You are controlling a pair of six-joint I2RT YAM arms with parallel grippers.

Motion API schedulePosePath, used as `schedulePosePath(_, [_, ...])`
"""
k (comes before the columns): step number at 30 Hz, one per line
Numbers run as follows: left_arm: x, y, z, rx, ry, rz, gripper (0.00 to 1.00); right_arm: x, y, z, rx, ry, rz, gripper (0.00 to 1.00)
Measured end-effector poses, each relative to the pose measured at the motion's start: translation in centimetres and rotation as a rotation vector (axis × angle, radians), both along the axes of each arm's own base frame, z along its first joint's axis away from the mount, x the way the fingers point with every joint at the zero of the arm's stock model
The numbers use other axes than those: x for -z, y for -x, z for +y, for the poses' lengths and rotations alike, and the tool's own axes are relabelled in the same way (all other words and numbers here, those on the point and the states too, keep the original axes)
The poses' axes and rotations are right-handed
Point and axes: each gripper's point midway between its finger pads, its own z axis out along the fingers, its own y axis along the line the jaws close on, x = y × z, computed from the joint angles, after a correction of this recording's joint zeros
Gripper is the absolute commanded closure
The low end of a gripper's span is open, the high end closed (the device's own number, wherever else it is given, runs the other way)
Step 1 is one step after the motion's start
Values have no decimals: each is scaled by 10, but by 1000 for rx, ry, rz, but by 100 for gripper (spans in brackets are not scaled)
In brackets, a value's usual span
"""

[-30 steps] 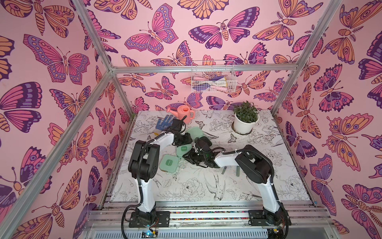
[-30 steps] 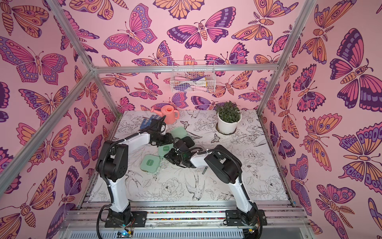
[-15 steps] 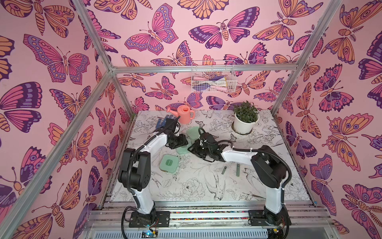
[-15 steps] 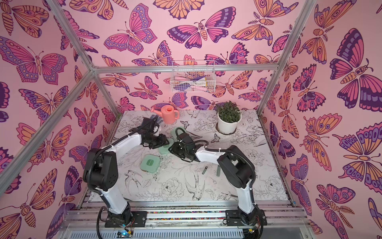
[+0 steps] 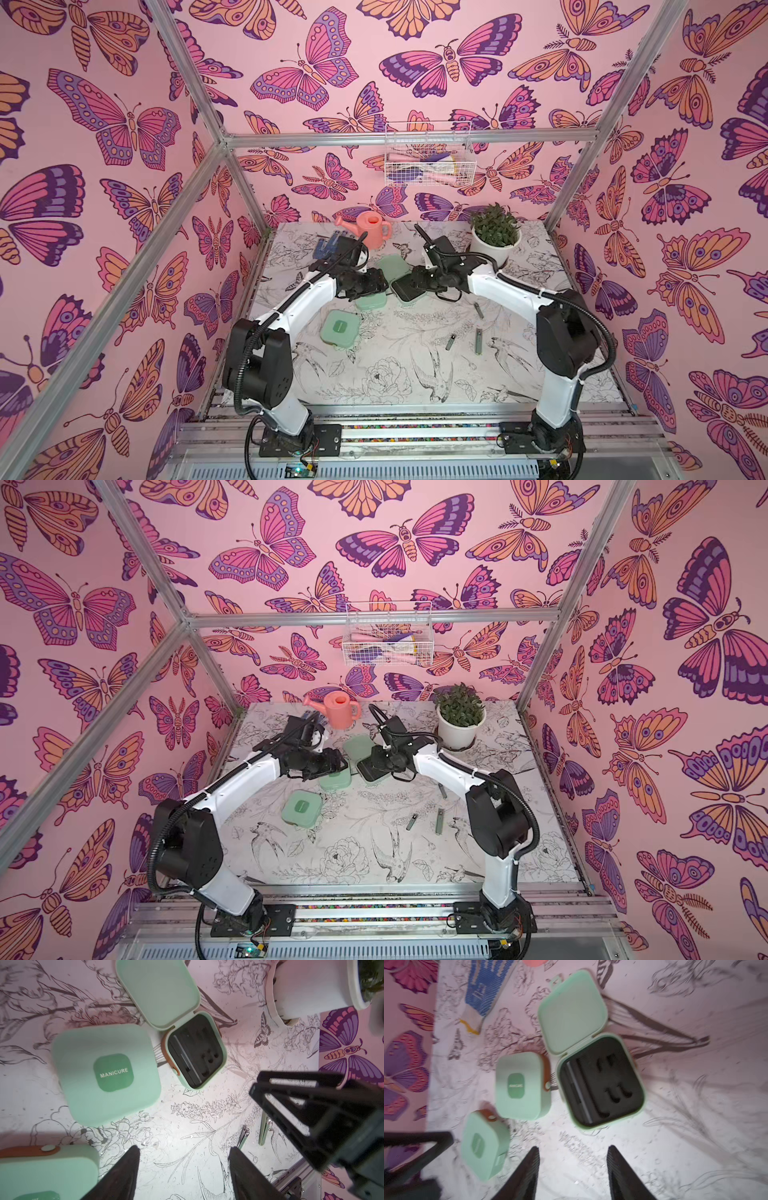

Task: Organize nail clipper sets
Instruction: Move the storage box to the center of the board.

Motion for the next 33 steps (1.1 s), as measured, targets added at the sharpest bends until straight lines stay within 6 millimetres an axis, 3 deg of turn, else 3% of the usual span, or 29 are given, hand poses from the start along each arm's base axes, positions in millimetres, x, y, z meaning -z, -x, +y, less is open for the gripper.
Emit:
schedulePosePath(5, [8, 11, -3, -9, -13, 27, 31, 42, -5, -29, -48, 170, 56, 60])
schedulePosePath(10, [7, 16, 1, -29, -15, 28, 31, 81, -17, -45, -54, 231, 120, 60])
schedulePosePath(17, [5, 17, 1, -40, -12, 29, 32, 80, -35, -41, -47, 221, 94, 63])
schedulePosePath(27, [5, 19, -3, -30, -10, 30, 32, 80, -38, -37, -49, 204, 82, 64])
schedulePosePath(33, [5, 19, -3, -29, -10, 31, 32, 87, -53, -28, -44, 193, 77, 78])
